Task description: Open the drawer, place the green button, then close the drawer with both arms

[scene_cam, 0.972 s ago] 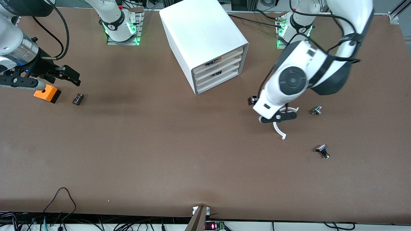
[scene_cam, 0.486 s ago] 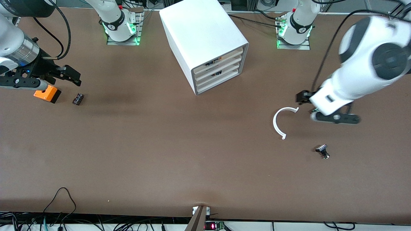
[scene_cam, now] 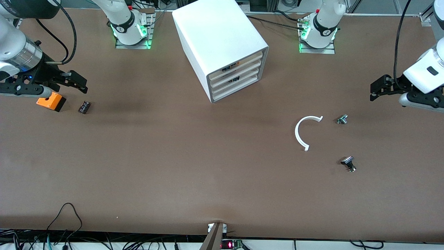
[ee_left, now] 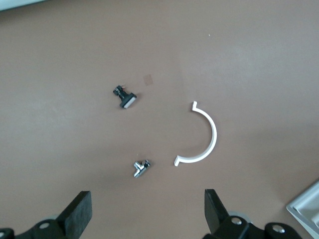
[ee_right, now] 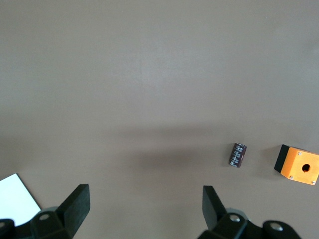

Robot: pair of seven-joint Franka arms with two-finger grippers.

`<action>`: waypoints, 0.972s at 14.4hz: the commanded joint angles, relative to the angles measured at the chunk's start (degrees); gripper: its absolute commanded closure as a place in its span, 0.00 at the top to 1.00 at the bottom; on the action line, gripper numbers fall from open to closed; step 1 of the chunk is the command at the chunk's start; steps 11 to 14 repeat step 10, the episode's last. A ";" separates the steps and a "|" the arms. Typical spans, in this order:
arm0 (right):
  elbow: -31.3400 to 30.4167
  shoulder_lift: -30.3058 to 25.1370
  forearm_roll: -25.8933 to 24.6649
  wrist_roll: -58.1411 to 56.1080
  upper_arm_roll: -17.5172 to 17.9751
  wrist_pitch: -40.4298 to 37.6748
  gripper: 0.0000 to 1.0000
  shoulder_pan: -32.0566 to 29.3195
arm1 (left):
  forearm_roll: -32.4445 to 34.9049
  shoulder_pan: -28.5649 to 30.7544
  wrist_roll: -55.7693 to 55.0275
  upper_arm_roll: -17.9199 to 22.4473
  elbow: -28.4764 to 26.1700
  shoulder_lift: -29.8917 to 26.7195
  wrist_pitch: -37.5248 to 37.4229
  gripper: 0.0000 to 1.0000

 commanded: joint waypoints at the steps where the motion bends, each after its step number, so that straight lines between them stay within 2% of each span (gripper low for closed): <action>1: -0.29 -0.52 0.32 -1.29 0.50 0.41 1.00 -0.96 | 0.08 -2.03 1.14 2.18 -6.57 -3.98 3.71 1.00; 4: -0.29 -0.52 0.41 -1.29 0.59 0.41 1.00 -0.96 | -0.18 -1.25 0.70 1.92 -5.08 -3.98 -2.08 0.99; 8: -0.20 -0.52 0.49 -1.29 0.50 0.24 1.00 -0.96 | -1.49 0.59 -3.34 1.74 -4.98 -3.72 -2.36 1.00; 14: -0.20 -0.52 0.58 -1.38 0.42 0.15 1.00 -0.96 | -1.41 0.52 -3.17 1.56 -4.63 -3.63 -2.45 1.00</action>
